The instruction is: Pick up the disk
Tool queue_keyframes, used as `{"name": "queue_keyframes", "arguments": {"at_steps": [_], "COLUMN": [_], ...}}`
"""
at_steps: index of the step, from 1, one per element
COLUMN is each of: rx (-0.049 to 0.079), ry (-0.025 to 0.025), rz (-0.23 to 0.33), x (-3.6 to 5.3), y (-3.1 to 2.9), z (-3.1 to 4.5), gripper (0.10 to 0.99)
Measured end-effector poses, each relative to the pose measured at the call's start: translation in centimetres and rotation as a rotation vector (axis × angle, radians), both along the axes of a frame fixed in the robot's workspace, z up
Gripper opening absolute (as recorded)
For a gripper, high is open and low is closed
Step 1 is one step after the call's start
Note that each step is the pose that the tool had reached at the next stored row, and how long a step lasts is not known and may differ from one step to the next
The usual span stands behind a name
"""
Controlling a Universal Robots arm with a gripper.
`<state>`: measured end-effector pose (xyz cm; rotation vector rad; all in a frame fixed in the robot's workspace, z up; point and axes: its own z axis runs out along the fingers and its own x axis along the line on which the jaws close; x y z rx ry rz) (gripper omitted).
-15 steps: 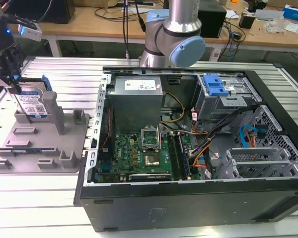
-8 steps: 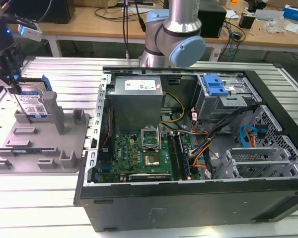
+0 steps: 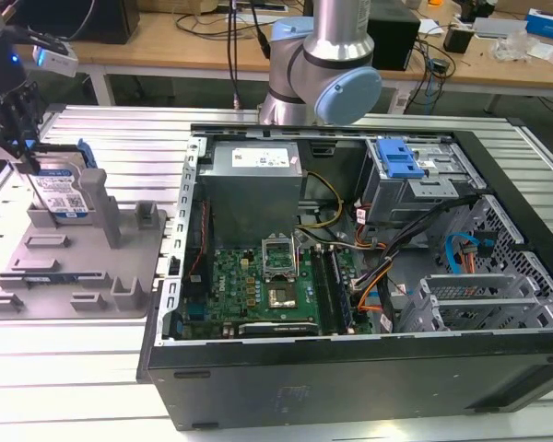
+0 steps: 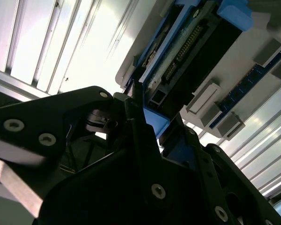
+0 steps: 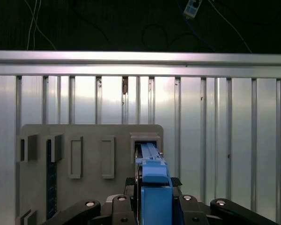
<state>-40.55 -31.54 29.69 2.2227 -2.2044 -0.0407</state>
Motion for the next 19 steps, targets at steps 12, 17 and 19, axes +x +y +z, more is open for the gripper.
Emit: {"name": "queue_keyframes", "arguments": {"at_steps": [12, 17, 19], "rx": [0.0, 0.0, 0.0], "ry": [-0.0001, 0.0, -0.0001], "rz": [0.0, 0.0, 0.0], "x": [0.0, 0.0, 0.0], "y": [-0.25, -0.28, -0.3], "z": [0.86, 1.64, 2.43], "gripper": [0.369, 0.369, 0.369]}}
